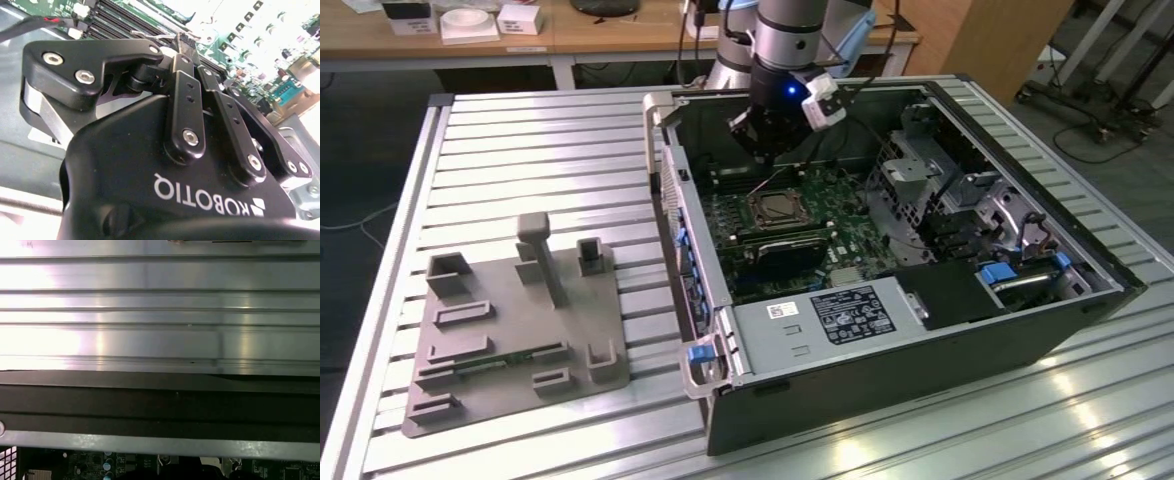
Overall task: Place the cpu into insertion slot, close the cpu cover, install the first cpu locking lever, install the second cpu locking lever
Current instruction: 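Install the first cpu locking lever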
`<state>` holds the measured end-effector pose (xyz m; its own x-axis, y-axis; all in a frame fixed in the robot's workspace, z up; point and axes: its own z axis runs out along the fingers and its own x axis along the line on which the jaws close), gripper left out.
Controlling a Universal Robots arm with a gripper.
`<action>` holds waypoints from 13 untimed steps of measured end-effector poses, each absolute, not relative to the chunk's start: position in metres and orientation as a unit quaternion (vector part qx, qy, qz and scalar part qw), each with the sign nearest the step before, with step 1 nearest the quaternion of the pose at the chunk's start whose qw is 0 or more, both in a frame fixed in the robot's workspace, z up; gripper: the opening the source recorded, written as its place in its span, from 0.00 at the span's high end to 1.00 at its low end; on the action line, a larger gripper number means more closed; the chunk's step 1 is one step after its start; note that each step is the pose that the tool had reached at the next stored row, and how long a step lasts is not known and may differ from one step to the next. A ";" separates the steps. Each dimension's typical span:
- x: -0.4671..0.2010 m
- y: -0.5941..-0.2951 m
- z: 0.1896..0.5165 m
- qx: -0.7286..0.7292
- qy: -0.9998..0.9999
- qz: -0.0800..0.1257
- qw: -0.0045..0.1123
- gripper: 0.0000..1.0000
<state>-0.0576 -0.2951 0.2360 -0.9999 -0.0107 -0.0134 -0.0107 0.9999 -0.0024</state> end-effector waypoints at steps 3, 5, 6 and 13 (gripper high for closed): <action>-0.055 -0.295 0.233 0.000 1.000 -0.001 0.007 0.90; -0.054 -0.295 0.231 0.000 1.000 -0.001 0.006 0.90; -0.053 -0.295 0.230 0.000 1.000 -0.001 0.006 0.90; -0.053 -0.293 0.227 -0.001 1.000 -0.001 0.006 0.90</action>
<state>-0.0528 -0.2933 0.2266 -0.9999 -0.0029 -0.0114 -0.0029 1.0000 -0.0026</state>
